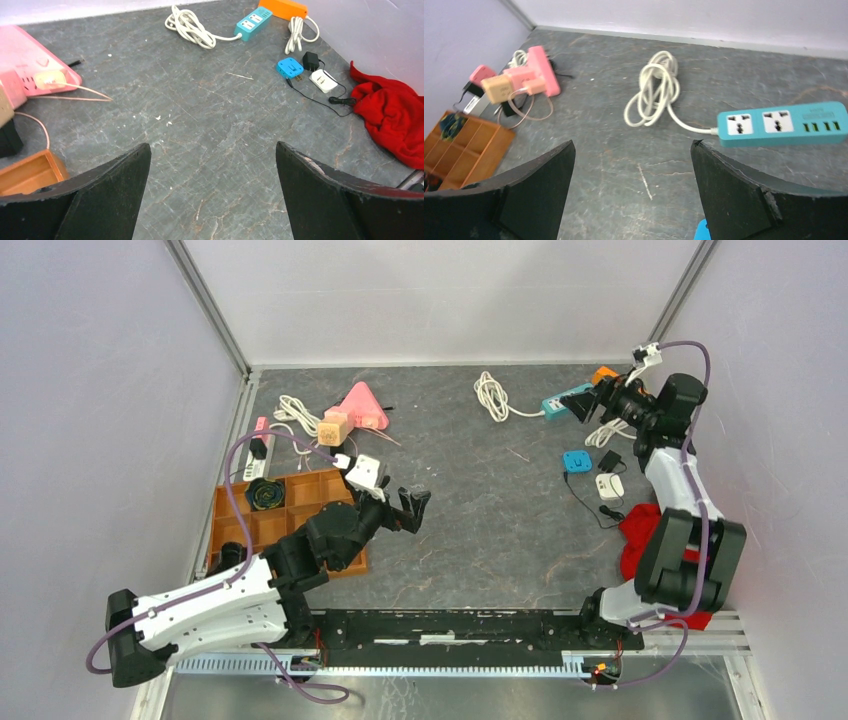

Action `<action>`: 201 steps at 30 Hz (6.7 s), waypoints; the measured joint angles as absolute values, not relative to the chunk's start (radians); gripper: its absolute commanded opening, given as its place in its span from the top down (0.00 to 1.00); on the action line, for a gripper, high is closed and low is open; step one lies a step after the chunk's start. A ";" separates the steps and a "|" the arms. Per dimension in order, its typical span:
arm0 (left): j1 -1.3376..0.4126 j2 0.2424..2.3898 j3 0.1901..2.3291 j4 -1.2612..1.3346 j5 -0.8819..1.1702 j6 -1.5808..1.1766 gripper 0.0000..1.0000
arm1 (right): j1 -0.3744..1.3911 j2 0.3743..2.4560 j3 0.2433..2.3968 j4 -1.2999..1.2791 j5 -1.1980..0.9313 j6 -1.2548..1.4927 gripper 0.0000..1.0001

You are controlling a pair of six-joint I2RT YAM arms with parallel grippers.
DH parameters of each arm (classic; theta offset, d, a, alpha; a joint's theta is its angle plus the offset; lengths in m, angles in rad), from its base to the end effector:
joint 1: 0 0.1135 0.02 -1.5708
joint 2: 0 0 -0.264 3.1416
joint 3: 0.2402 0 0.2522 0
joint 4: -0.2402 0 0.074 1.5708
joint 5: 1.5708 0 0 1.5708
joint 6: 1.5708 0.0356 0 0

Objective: Pull the plug off the socket
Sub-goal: Place the socket at the corner of the board, then pick up the socket from the corner of the board, then remove the plug from the socket.

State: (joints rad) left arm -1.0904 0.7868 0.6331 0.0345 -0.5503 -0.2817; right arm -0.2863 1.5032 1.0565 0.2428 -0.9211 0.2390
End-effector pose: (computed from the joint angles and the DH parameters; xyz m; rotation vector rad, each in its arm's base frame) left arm 0.1036 -0.1585 0.3098 0.2697 1.6828 -0.5682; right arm 0.3366 -0.0696 0.3058 -0.2125 1.7429 0.7761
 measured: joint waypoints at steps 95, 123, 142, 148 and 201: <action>-0.097 1.845 1.350 -0.389 -0.031 -0.061 0.98 | -0.222 1.176 0.683 0.140 -1.151 0.021 0.07; -0.194 1.808 1.187 -0.093 0.507 -0.723 0.98 | -0.057 1.174 0.680 0.091 -1.130 -0.184 0.06; -0.363 1.832 1.110 0.033 0.521 -1.231 0.98 | 0.412 1.089 0.640 0.151 -0.741 -0.782 0.02; -0.435 1.794 1.016 0.139 0.424 -1.482 0.98 | 0.591 1.096 0.561 0.327 -0.485 -0.865 0.02; -0.513 1.629 0.813 0.225 0.326 -1.714 0.98 | 0.656 1.390 0.499 0.630 -0.319 -1.040 1.00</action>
